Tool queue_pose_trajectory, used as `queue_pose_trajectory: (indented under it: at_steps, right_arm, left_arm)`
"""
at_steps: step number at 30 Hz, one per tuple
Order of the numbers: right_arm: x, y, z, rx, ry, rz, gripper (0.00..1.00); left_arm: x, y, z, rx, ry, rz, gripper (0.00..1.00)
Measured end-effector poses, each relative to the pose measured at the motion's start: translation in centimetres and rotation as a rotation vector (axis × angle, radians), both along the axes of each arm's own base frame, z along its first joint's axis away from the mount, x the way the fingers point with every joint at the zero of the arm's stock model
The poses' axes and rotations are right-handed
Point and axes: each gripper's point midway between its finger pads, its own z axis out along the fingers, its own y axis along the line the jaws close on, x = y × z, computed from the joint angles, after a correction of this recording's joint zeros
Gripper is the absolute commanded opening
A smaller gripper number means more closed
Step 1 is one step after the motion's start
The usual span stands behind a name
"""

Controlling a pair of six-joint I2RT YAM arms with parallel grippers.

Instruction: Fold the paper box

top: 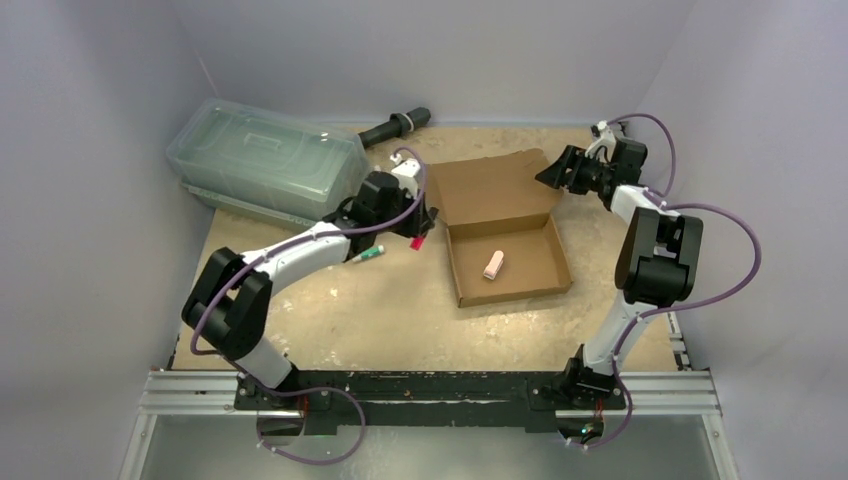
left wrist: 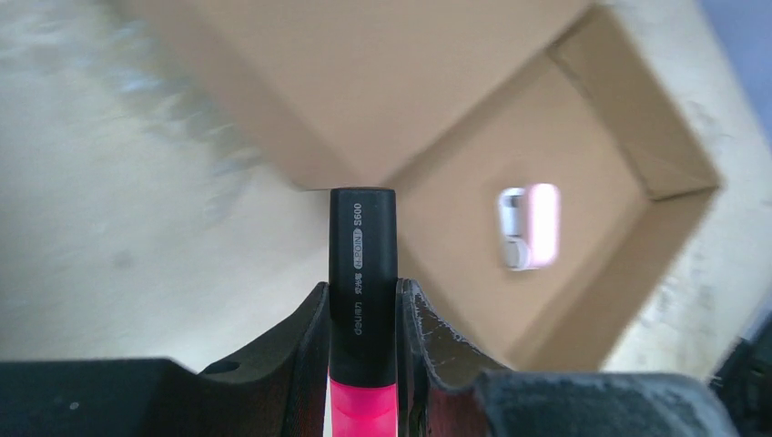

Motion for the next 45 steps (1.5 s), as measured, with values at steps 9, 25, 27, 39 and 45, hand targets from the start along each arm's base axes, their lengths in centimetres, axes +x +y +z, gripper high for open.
queue_pose_trajectory:
  at_steps: [9,25,27,39,45]
  right_arm:
    - [0.0,0.0,0.0,0.0,0.0,0.0,0.76]
    - [0.0,0.0,0.0,0.001,0.0,0.002,0.77]
    - [0.0,0.0,0.0,0.002,0.0,0.002,0.77]
    - [0.0,0.0,0.1,0.001,-0.002,0.002,0.77]
    - [0.0,0.0,0.1,0.001,-0.001,0.002,0.77]
  left_arm:
    - [-3.7,-12.2,-1.1,-0.017,0.016,-0.228,0.47]
    - [-5.8,-3.2,3.4,0.248,-0.142,-0.106,0.63]
    - [-7.4,-0.9,2.5,0.296,-0.106,-0.109,0.63]
    - [-11.7,5.1,-9.4,0.848,0.119,-0.32,0.67]
    - [-13.8,6.4,-11.2,0.911,0.175,-0.41,0.6]
